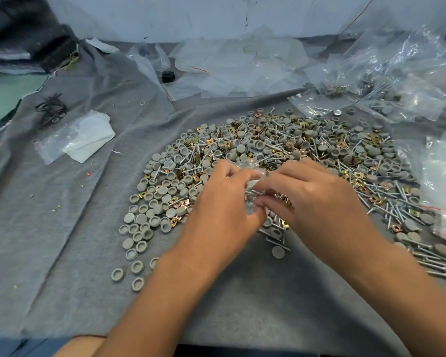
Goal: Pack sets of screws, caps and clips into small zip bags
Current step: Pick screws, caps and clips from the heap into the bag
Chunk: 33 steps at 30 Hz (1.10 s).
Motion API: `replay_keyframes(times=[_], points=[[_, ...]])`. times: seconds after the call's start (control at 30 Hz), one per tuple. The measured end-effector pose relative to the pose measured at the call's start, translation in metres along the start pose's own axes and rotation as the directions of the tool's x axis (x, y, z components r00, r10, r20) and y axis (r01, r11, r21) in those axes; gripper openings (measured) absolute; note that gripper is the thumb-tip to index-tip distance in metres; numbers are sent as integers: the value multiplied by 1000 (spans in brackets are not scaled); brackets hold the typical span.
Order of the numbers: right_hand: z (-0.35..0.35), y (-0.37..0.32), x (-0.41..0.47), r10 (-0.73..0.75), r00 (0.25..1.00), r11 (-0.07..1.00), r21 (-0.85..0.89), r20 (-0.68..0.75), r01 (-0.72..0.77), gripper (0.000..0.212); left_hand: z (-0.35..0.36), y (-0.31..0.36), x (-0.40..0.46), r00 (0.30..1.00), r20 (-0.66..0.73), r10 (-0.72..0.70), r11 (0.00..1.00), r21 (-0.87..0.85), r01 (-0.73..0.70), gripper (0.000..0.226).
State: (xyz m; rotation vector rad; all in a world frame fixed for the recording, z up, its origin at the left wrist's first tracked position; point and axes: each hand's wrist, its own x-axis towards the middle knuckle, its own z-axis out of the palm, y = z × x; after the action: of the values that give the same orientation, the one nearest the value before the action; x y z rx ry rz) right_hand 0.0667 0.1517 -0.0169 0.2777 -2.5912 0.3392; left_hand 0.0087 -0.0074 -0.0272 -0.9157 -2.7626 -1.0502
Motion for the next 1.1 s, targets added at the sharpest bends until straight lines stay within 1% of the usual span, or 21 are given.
replay_keyframes(times=[0.1,0.17,0.23,0.3,0.37,0.43,0.5,0.57,0.6,0.63,0.7,0.77,0.8,0.87,1.0,1.1], points=[[-3,-5,2,-42,999,998,-49,18,43,15,1,2,-1,1000,12,9,1000,-14,-9,28],[-5,-9,2,-46,998,994,-95,45,50,11,1,3,-1,1000,0,19,1000,-21,-19,27],[-5,-14,1,8,996,994,-114,83,1,13,0,3,-2,999,-22,27,1000,-12,-27,34],[-2,-17,0,88,988,993,-85,125,-77,14,0,3,-3,999,-35,36,999,20,-36,39],[2,-17,0,146,979,989,-2,144,-147,14,1,5,-4,999,-23,44,998,47,-43,39],[4,-14,2,227,963,959,139,142,-247,14,1,6,-4,998,-14,53,997,57,-52,36],[1,-10,4,312,935,890,294,167,-349,20,1,4,-3,999,-18,44,998,38,-43,38],[-6,-3,5,362,908,800,430,210,-418,23,-1,0,-2,999,-26,21,999,32,-20,44],[-10,3,5,381,900,771,464,213,-436,19,-1,-1,-1,999,-32,9,1000,29,-8,48],[-14,12,5,403,893,765,463,200,-449,15,-2,-2,-1,999,-37,-2,1000,22,2,51],[-19,32,5,447,872,796,358,197,-489,15,-3,-4,-1,999,-50,-14,1000,11,15,54],[-17,47,4,473,833,831,168,288,-530,19,-3,-5,-1,998,-52,-19,1000,11,20,55],[-14,50,2,472,818,851,73,329,-521,21,-3,-4,-1,999,-48,-20,1000,12,20,55],[-5,50,-1,435,831,894,-52,347,-446,25,-3,-4,-1,999,-41,-17,1000,14,18,55],[3,43,0,349,887,934,-191,303,-302,22,-4,-3,-1,999,-30,-26,1000,9,27,56],[5,42,0,333,890,940,-186,310,-287,17,-5,-4,-1,999,-30,-31,999,8,32,56]])
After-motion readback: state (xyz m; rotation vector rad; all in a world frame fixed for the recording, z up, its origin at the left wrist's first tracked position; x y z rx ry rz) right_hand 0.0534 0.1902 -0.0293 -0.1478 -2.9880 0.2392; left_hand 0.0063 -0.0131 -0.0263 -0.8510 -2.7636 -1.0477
